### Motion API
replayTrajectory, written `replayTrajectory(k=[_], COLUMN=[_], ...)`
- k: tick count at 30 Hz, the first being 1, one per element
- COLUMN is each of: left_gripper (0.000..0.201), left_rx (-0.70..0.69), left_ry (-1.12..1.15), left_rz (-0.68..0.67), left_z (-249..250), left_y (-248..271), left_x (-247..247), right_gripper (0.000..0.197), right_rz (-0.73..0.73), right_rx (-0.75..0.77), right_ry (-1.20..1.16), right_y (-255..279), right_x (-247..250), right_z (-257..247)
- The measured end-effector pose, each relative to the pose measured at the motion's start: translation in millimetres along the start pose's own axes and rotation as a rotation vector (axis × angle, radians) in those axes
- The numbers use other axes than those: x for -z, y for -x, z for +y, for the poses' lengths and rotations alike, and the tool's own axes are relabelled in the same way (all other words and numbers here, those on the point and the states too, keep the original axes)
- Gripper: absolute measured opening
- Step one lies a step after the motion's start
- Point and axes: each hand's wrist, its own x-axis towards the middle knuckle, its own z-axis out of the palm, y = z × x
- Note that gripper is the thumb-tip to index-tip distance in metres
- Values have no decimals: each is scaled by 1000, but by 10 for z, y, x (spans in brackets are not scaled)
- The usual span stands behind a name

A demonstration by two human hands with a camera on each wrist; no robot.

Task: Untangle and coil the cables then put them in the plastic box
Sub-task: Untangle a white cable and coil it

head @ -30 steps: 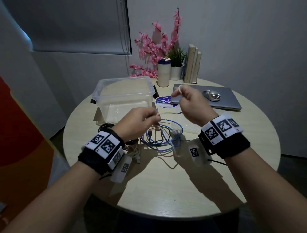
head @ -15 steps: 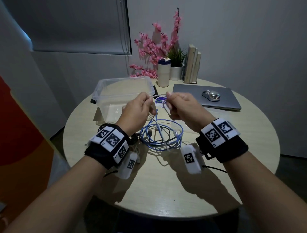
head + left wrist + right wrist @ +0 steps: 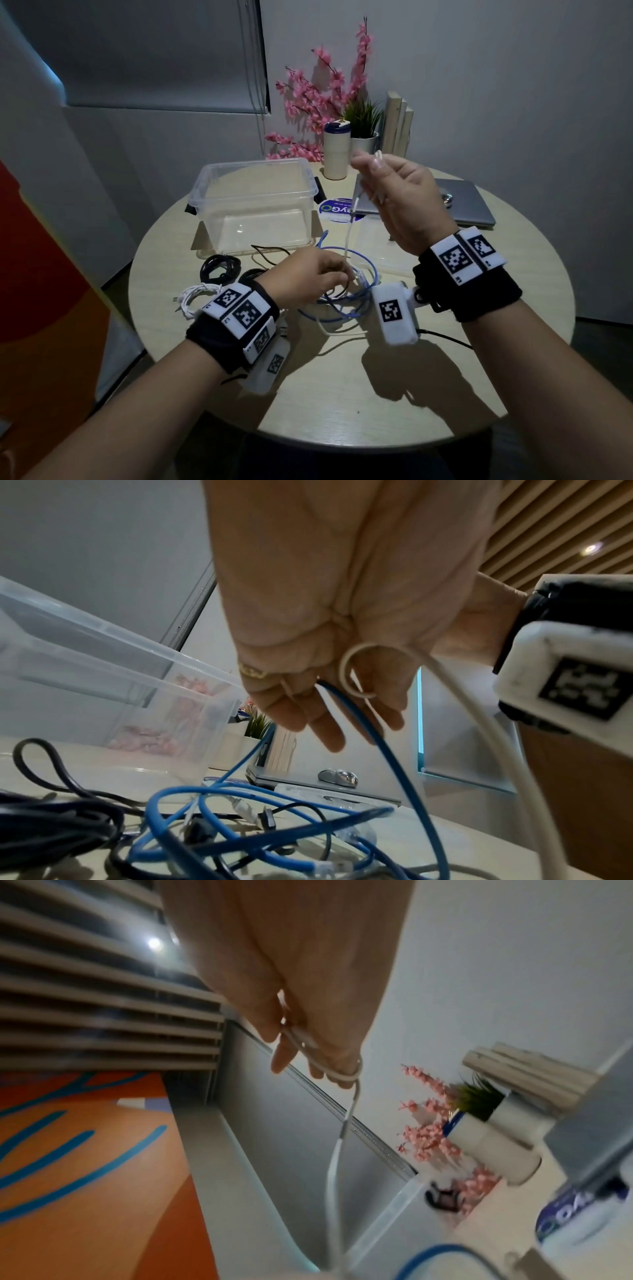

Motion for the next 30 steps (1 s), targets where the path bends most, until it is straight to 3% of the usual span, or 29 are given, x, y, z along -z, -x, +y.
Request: replayTrajectory(k=[5, 9, 15, 18, 20, 25, 30], left_gripper=[15, 24, 22, 25, 24, 29, 27], left_rx=[-114, -181, -158, -100, -53, 69, 118], left_ry=[184, 254, 285, 374, 383, 246, 118], left_rz=[113, 322, 639, 703, 710, 515, 257], left_z=[20, 45, 141, 139, 142, 49, -9], left_y=[43, 16, -32, -72, -78, -66, -15], left_x=[92, 211, 321, 337, 326, 182, -53], right_gripper=[24, 30, 40, 41, 42, 44, 35], right_rz=[-85, -168, -310, -371, -363, -262, -146], right_rx=[51, -40, -145, -140, -150, -229, -231], right_ry=[795, 1103, 1000, 983, 844, 221, -168], right_y=[10, 40, 133, 167, 167, 145, 115], right_x=[112, 91, -36, -110, -133, -145, -162], right_z=[43, 89, 64, 47, 34, -37, -131])
